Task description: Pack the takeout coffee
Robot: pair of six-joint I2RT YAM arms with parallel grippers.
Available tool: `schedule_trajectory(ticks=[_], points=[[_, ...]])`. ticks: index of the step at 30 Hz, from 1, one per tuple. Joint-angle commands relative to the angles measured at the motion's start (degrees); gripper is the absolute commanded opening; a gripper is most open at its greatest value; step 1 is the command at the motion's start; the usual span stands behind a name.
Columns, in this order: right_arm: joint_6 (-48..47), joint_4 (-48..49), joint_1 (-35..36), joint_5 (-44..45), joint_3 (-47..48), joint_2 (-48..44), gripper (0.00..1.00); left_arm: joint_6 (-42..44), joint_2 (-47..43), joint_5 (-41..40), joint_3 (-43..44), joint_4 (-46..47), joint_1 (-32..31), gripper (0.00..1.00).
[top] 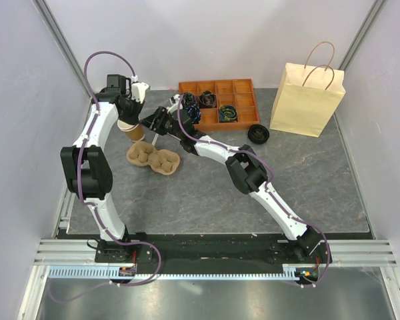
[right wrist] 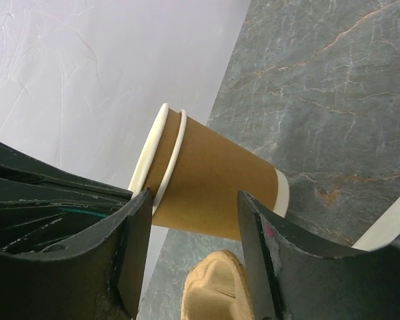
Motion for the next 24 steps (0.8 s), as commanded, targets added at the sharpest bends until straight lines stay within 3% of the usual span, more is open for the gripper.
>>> schedule_trajectory(ticks=[1, 24], points=[[-1.15, 1.3, 0.75, 0.79, 1.0, 0.54, 0.61, 0.76, -4.27, 1.18, 1.19, 2.21, 0.18, 0.02], [-5.19, -0.72, 0.93, 2.55, 0.82, 1.6, 0.6, 1.11, -5.59, 1.18, 3.56, 1.69, -0.17, 0.02]])
